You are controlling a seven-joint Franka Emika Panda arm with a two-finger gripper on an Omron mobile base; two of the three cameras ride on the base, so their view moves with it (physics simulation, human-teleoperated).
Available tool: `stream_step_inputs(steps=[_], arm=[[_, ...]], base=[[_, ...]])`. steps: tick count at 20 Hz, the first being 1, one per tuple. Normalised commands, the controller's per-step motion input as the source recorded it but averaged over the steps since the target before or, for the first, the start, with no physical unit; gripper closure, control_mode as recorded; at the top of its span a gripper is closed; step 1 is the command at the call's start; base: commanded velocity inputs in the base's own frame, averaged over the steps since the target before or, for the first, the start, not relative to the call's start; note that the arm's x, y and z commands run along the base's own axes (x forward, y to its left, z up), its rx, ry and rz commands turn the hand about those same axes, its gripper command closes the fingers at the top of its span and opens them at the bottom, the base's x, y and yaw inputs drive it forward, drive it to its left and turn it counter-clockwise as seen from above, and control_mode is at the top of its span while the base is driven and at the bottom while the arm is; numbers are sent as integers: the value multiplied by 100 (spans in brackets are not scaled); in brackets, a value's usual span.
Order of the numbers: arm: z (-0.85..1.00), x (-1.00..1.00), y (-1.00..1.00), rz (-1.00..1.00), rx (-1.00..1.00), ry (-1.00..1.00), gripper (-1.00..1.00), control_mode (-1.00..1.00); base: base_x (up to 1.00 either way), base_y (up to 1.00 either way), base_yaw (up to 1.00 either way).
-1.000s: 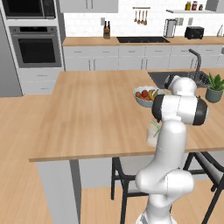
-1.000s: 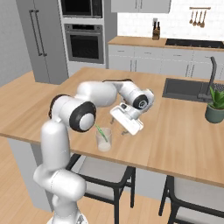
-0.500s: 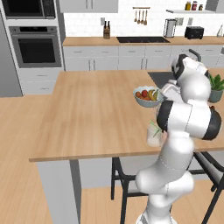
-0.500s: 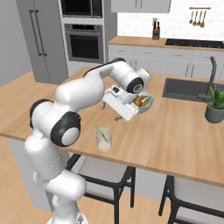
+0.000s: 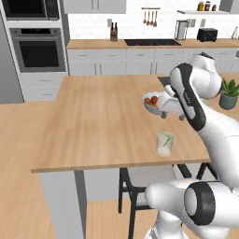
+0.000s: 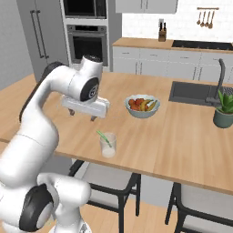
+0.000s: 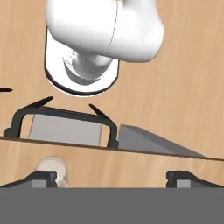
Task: Take a straw from the drawer in front and place it inside the glass cup on the dining counter.
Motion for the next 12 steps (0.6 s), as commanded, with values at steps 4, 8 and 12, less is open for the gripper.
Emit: stream_step_inputs(steps=[4,8,12], arm=[[12,-80,100,-2,-43,-33,-100,-100],[-1,-29,97,-4,-38,-24,-100,-100],[0,-3,5,0,-2,-2,-100,-100]], base=[[0,0,0],[0,0,0],[0,0,0]])
